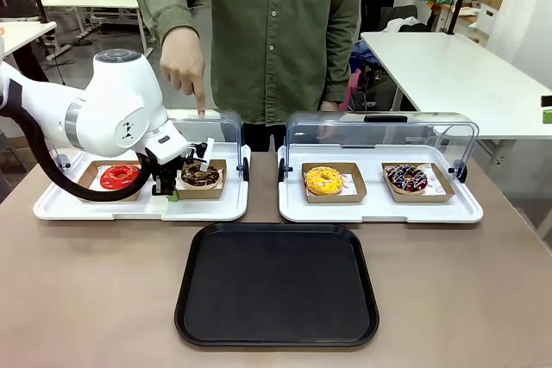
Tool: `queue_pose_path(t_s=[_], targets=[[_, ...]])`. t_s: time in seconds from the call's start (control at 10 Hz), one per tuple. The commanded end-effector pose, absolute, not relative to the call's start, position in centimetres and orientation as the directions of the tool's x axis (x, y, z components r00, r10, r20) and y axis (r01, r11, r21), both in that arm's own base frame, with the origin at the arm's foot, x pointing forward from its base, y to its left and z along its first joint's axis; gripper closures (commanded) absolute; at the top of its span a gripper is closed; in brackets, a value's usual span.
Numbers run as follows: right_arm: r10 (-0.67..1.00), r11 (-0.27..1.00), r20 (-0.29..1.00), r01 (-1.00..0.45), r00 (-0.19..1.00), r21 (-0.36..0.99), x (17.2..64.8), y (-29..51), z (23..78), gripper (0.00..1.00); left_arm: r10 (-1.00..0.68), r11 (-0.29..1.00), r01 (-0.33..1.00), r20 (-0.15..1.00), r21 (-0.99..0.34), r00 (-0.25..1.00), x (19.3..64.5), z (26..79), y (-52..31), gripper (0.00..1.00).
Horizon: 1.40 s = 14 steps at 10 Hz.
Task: Move the second donut from the left to the tray.
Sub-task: Pick up the Paper togo box containing the Donut indicated by the person and place it on the Handle tray.
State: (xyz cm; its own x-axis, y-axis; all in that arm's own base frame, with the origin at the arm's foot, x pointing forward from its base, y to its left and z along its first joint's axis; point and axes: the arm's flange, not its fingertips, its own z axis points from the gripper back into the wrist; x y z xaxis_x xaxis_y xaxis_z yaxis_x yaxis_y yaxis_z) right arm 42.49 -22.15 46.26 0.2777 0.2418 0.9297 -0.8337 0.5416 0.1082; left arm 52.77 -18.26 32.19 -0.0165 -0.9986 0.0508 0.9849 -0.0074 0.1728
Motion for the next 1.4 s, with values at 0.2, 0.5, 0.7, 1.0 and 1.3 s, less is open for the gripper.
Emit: queue_pose_path(t_s=[0.2,0.5,0.7,1.0,1.3], targets=[[0.234,0.542,0.935,-0.835,0.265,0.101,42.6,-22.1,46.4,0.00,-0.999,-0.007,0.985,0.051,0.173,-0.016,52.8,32.2,-18.3,1.00],[0.234,0.542,0.935,-0.835,0.265,0.101,42.6,-22.1,46.4,0.00,-0.999,-0.007,0.985,0.051,0.173,-0.016,52.8,32.2,-18.3,1.00],[0.234,0.542,0.935,-0.835,0.265,0.101,42.6,-22.1,46.4,0.00,-0.998,0.015,0.978,0.059,0.209,0.002,51.6,33.1,-18.0,0.99],[0.234,0.542,0.935,-0.835,0.265,0.101,42.6,-22.1,46.4,0.00,-0.998,0.018,0.955,0.057,0.297,0.002,47.6,35.9,-17.5,0.99],[0.234,0.542,0.935,-0.835,0.265,0.101,42.6,-22.1,46.4,0.00,-0.996,0.072,0.926,0.072,0.370,0.049,42.5,39.3,-17.4,0.99]])
